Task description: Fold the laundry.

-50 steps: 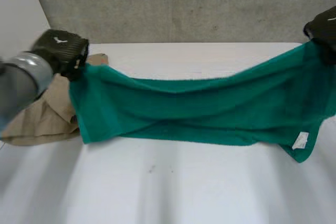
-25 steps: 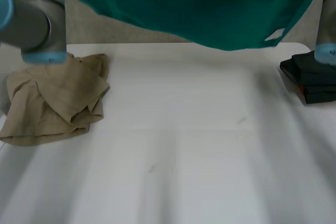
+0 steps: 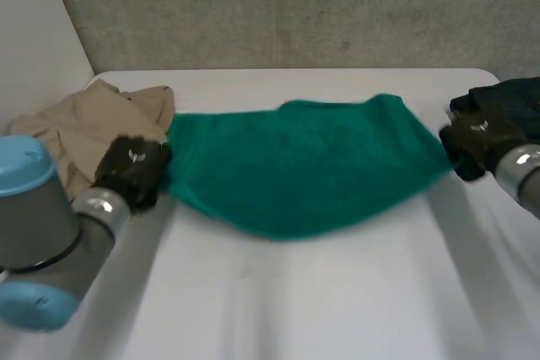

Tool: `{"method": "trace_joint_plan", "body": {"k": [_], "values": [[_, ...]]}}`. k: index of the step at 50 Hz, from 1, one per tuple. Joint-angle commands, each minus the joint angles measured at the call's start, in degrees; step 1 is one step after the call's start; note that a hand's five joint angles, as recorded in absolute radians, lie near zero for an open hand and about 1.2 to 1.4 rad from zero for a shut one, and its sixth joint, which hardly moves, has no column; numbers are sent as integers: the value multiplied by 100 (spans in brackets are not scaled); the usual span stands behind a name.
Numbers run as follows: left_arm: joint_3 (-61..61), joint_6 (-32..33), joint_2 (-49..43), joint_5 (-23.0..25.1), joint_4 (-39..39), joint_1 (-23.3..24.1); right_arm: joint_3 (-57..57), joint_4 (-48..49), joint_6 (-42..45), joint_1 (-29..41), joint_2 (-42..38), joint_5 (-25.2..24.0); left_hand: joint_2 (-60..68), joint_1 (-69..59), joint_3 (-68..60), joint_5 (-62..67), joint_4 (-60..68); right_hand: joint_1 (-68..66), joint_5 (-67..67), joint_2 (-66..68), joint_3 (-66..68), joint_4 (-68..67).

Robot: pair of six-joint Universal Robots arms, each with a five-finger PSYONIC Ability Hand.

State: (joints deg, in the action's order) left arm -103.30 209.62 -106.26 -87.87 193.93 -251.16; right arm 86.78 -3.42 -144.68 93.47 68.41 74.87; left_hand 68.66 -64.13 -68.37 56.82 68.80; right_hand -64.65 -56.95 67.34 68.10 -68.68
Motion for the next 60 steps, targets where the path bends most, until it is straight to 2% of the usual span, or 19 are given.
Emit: {"method": "trace_joint_plan", "body": {"k": [1,3,6,10,15,18,23,26,29,32,33,34,36,37,38,40,48,52,60], "values": [[-498,974,1010,-29,-3121,-47,374,-3022,1529,-575,919,353,1134,-1587,-1163,1318,1120,-1535,-1305,1266,1190,-1132],[-525,1133,1133,-11,-3579,-47,488,-3174,1741,-733,1113,379,1134,-1587,-1163,1318,1120,-1535,-1305,1266,1190,-1132],[-446,1239,1195,-11,-3556,-38,656,-2938,1961,-848,1237,405,1134,-1587,-1163,1318,1120,-1535,-1305,1266,1190,-1132],[-174,1239,1125,-37,-2845,32,753,-2358,1839,-743,1140,467,1134,-1587,-1163,1318,1120,-1535,-1305,1266,1190,-1132],[422,1256,346,-116,-1703,32,569,-1690,1259,-401,351,528,1134,-1587,-1163,1318,1120,-1535,-1305,1266,1190,-1132],[853,1265,-51,-318,-1350,59,323,-1452,1109,-163,95,704,1134,-1587,-1163,1318,1120,-1535,-1305,1266,1190,-1132],[2414,1327,-1078,-889,-832,269,-930,-715,767,372,-607,1528,1134,-1587,-1163,1318,1120,-1535,-1305,1266,1190,-1132],[3556,1327,-1580,-943,-551,314,-1888,-250,565,601,-863,1828,1134,-1587,-1163,1318,1120,-1535,-1305,1266,1190,-1132],[4368,1300,-1783,-934,-173,305,-2585,226,363,707,-925,1908,1134,-1587,-1163,1318,1120,-1535,-1305,1266,1190,-1132],[5169,1265,-1854,-925,872,287,-3245,1314,-76,743,-899,1917,1134,-1587,-1163,1318,1120,-1535,-1305,1266,1190,-1132],[5275,1274,-1846,-925,1223,279,-3351,2031,-330,751,-847,1909,1134,-1587,-1163,1318,1120,-1535,-1305,1266,1190,-1132],[5371,1257,-1819,-908,1966,244,-3352,2412,-428,751,-803,1909,1134,-1587,-1163,1318,1120,-1535,-1305,1266,1190,-1132],[5399,1248,-1758,-890,2629,217,-3317,3107,-604,751,-689,1917,1134,-1587,-1163,1318,1120,-1535,-1305,1266,1190,-1132],[5364,1239,-1723,-881,3198,252,-3204,3685,-675,751,-593,1917,1134,-1587,-1163,1318,1120,-1535,-1305,1266,1190,-1132],[5329,1230,-1714,-881,3378,270,-3141,3908,-667,760,-565,1926,1134,-1587,-1163,1318,1120,-1535,-1305,1266,1190,-1132],[5302,1178,-1670,-890,3468,279,-3045,4120,-667,769,-521,1926,1134,-1587,-1163,1318,1120,-1535,-1305,1266,1190,-1132],[4381,536,-1415,-925,2694,191,-2606,3831,-746,927,-556,1891,1134,-1587,-1163,1318,1120,-1535,-1305,1266,1190,-1132],[3590,334,-1353,-899,2676,182,-2175,3752,-807,848,-688,1716,1134,-1587,-1163,1318,1120,-1535,-1305,1266,1190,-1132],[2086,263,-1450,-794,2677,279,-1173,3410,-799,831,-951,1021,1134,-1587,-1163,1318,1120,-1535,-1305,1266,1190,-1132]]}}
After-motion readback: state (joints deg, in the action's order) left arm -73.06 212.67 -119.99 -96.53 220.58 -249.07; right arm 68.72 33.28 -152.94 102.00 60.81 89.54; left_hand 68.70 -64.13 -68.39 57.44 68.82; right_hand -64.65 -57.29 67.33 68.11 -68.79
